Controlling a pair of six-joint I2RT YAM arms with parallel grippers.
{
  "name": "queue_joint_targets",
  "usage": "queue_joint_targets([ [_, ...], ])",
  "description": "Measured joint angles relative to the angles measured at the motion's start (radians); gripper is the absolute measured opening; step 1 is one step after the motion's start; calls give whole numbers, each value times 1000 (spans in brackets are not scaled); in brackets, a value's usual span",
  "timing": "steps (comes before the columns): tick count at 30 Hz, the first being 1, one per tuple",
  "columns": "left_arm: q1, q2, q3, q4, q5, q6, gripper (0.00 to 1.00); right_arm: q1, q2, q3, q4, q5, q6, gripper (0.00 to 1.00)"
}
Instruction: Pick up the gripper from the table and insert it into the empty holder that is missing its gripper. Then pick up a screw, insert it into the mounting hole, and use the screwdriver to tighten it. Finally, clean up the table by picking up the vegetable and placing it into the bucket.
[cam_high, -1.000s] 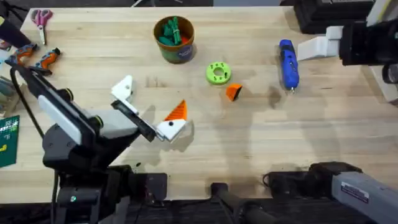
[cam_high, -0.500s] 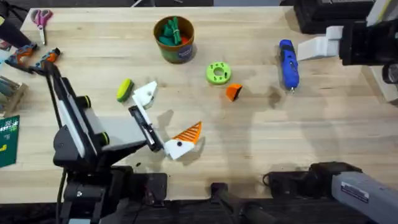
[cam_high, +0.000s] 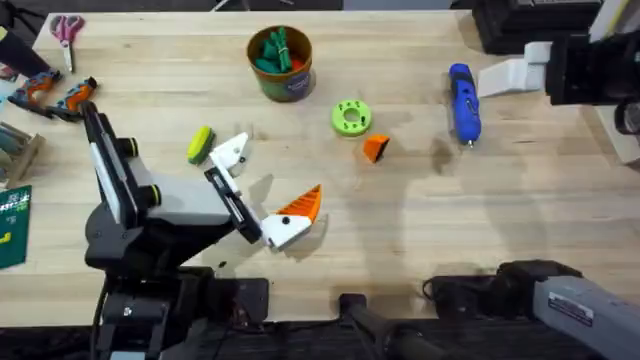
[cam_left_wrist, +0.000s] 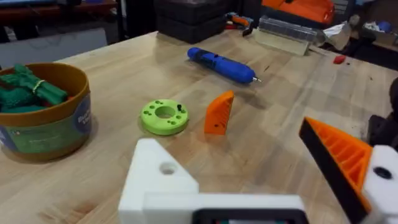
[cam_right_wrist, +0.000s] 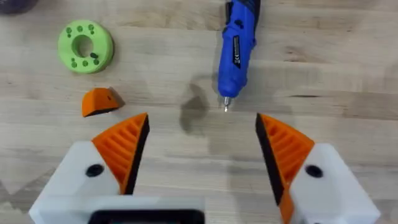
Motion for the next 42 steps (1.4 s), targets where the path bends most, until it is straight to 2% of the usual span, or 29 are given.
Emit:
queue_joint_targets([
  [28, 0, 0, 0, 0, -6, -2, 985, 0, 0, 0, 23, -13, 10, 990],
  [34, 0, 0, 0, 1, -6, -3, 985, 0, 0, 0, 23, -80, 20, 991],
  [38, 0, 0, 0, 1, -6, -4, 985, 5, 0, 0, 33, -179, 7, 991],
  [40, 0, 0, 0, 1, -6, -4, 985, 22, 3, 0, 35, -209, -14, 990],
  [42, 0, 0, 0, 1, -7, -4, 985, 88, 38, 10, 35, -243, -47, 985],
])
